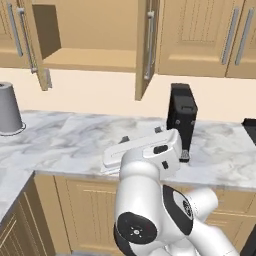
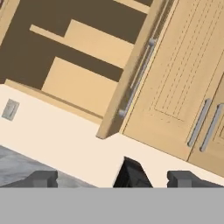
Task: Close all open cabinet doors.
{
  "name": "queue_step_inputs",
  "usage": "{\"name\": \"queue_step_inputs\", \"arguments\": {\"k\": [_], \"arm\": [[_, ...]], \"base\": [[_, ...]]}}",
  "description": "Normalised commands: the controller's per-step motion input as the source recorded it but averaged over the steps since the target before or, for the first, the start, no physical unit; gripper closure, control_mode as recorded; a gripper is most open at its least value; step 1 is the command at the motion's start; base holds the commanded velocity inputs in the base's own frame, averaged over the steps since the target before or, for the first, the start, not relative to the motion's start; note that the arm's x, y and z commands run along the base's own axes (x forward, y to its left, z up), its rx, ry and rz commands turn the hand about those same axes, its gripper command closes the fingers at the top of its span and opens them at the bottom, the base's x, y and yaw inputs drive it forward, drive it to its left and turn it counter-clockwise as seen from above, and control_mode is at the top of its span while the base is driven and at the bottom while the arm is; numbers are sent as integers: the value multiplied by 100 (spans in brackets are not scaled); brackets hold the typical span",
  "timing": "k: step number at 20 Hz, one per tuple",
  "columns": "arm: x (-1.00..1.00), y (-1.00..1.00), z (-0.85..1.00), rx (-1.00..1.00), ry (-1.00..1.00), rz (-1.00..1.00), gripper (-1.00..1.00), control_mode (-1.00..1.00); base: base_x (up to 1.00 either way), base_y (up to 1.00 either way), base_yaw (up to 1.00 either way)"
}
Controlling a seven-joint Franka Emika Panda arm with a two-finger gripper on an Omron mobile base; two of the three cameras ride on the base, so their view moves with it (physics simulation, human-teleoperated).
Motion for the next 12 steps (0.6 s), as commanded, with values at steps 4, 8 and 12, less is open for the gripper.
{"name": "queue_step_inputs", "arguments": {"k": [4, 8, 12], "arm": [[0, 0, 0, 0, 0, 0, -100, 100], [0, 0, 0, 0, 0, 0, -100, 100], [0, 0, 0, 0, 0, 0, -100, 100]], "base": [[45, 48, -28], [31, 47, -30], [35, 48, -30]]}}
